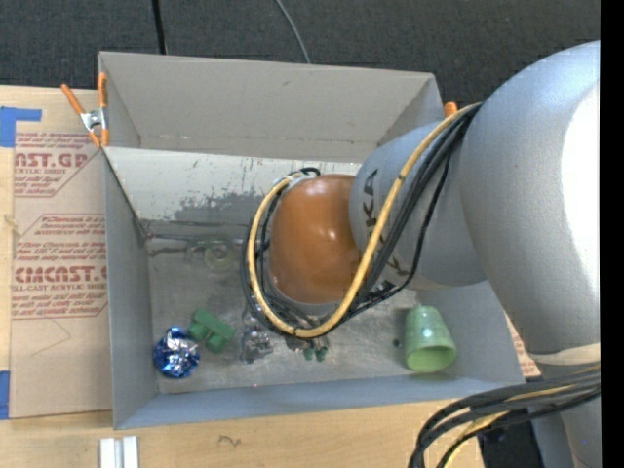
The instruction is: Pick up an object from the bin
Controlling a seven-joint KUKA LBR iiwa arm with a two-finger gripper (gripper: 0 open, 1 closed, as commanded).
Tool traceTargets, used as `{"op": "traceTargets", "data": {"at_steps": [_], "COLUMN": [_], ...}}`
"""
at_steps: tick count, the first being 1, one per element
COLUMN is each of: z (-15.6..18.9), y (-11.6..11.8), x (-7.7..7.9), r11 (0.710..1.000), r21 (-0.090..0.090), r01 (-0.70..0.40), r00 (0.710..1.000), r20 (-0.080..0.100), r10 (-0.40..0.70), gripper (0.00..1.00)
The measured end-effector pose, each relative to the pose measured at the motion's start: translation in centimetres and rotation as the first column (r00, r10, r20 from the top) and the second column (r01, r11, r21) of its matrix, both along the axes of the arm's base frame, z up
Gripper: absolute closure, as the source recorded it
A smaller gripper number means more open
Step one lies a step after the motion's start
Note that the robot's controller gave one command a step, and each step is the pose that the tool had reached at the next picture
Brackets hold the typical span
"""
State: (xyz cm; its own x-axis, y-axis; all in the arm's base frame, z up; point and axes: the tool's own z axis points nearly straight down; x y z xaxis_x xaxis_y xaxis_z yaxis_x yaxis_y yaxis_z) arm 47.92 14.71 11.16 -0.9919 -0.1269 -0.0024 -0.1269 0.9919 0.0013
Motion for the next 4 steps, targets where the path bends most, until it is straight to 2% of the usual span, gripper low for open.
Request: {"op": "traceTargets", "data": {"at_steps": [1, 2, 3, 4], "z": [-0.1, -4.1, -3.8, 0.6], "y": [-0.1, 4.5, 4.5, -0.7], "x": [0.0, 4.0, 4.1, 1.2], "r11": [1.0, 0.996, 0.997, 0.999], "r21": [-0.001, -0.002, 0.001, -0.002], "r01": [0.002, -0.086, -0.083, 0.033], "r00": [1.0, 0.996, 0.997, 0.999], "r20": [-0.002, -0.002, 0.002, -0.002], "r10": [-0.002, 0.086, 0.083, -0.033], "gripper": [0.0, 0.0, 1.0, 1.0]}}
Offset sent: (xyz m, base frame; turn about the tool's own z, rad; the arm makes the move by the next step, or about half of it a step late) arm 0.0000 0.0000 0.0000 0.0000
